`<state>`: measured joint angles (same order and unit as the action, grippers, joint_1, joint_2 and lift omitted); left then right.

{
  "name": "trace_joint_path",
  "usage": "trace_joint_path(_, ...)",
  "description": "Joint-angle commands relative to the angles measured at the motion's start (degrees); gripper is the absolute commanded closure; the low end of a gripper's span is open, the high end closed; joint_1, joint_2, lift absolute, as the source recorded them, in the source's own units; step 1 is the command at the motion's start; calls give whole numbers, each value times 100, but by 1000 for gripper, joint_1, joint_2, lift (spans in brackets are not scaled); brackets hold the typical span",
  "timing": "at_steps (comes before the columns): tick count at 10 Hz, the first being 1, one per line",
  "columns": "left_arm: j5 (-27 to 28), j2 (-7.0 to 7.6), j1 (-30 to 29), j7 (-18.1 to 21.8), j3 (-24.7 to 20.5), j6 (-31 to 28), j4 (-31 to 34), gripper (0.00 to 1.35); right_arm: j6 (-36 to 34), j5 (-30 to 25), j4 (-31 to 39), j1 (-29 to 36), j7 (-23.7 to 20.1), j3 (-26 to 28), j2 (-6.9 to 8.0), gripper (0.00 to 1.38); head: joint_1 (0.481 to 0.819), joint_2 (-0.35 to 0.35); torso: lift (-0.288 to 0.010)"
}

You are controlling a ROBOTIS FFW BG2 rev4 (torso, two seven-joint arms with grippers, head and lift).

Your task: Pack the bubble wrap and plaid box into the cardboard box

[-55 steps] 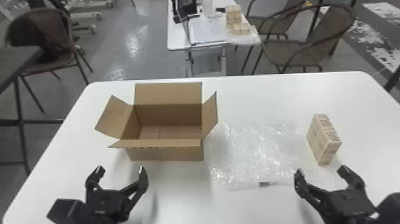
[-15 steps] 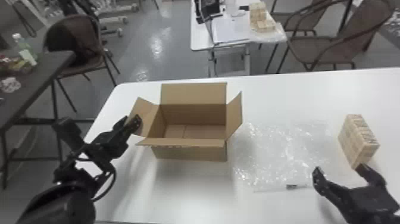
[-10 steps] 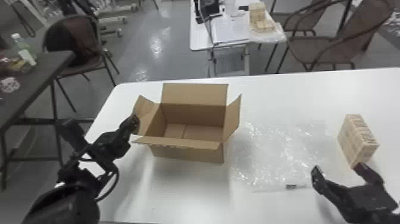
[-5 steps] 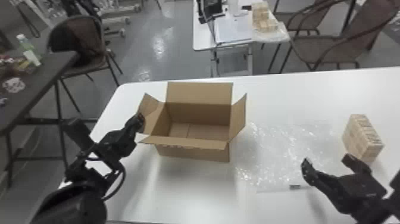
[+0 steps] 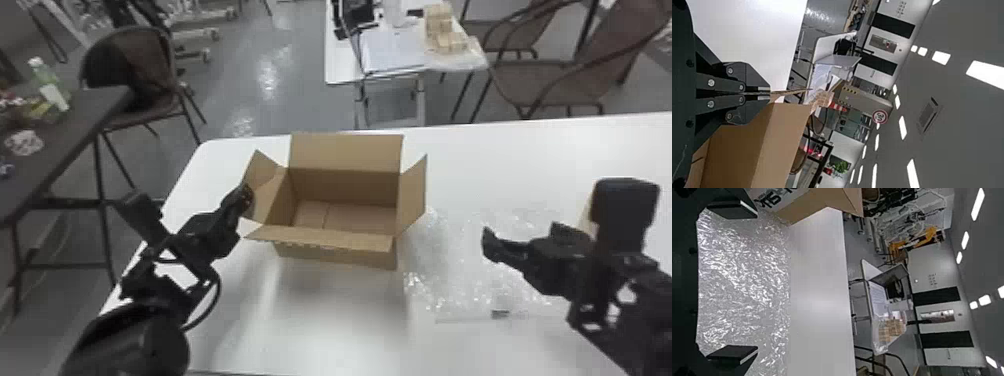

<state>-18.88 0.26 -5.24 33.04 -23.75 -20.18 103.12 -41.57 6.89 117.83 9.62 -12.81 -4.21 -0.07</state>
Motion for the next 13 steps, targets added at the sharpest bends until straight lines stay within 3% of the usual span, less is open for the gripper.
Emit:
trace_joint_path(1, -10, 9, 23, -9, 72, 14, 6, 1211, -730, 15, -304, -497, -2, -80, 13, 91, 695, 216, -159)
trace_joint_path(6, -80, 123, 23, -96, 195, -3, 24, 1213, -2268, 234, -1262, -1569, -37, -98, -19, 93, 695, 223, -159)
trace_joint_path(9, -160, 220, 14, -211, 309, -21, 24, 1211, -3147, 111, -1622, -2122, -327, -300, -248, 213, 695, 218, -159)
trace_joint_path(10, -195, 246, 14, -255, 335, -21, 24, 1213, -3314, 76, -1684, -2219, -345, -362, -274, 292, 695, 217, -159)
trace_joint_path(13, -230, 255, 23, -281, 353, -21, 24, 1213, -3428, -108, -1974, -2316, -793, -370, -274, 837, 695, 216, -159)
